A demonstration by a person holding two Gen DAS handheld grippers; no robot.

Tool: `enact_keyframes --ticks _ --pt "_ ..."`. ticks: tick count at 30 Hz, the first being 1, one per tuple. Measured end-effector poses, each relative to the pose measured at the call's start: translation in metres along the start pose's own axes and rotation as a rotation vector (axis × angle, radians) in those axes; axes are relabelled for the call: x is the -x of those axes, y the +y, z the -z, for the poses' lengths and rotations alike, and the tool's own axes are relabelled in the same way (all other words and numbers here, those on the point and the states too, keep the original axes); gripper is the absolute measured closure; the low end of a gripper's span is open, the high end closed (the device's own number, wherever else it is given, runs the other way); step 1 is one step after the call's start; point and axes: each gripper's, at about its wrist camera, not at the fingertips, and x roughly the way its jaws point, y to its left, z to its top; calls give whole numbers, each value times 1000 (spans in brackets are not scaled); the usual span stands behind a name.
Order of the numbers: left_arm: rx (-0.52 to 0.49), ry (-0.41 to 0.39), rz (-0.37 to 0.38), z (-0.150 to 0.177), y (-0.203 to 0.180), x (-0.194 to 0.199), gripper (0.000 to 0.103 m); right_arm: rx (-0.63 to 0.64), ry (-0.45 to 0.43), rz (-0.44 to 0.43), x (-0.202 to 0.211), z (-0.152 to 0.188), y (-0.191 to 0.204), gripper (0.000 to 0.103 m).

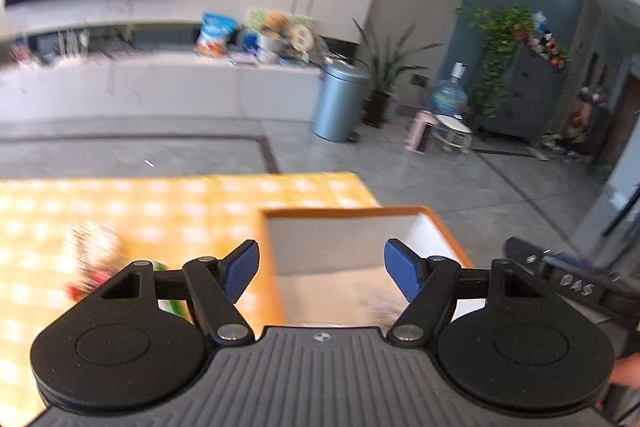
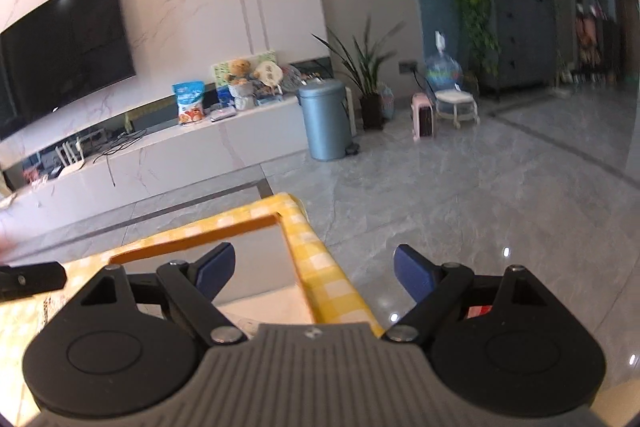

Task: Organize snacks
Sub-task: 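Move both open tools back over the snacks on the tablecloth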

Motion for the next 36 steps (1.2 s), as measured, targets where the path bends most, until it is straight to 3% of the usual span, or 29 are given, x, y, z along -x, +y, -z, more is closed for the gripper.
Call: enact_keyframes --ticks 7,22,32,36 --pt "-1 -21 -109 -12 27 27 19 -2 -11 -72 22 -6 44 18" --pt "68 -60 -188 -10 112 95 19 55 -83 -271 70 3 126 18" --pt "130 -41 -201 17 161 100 19 183 -83 -399 83 24 191 18" --pt "165 -5 -180 32 184 92 19 255 -23 -415 73 40 218 17"
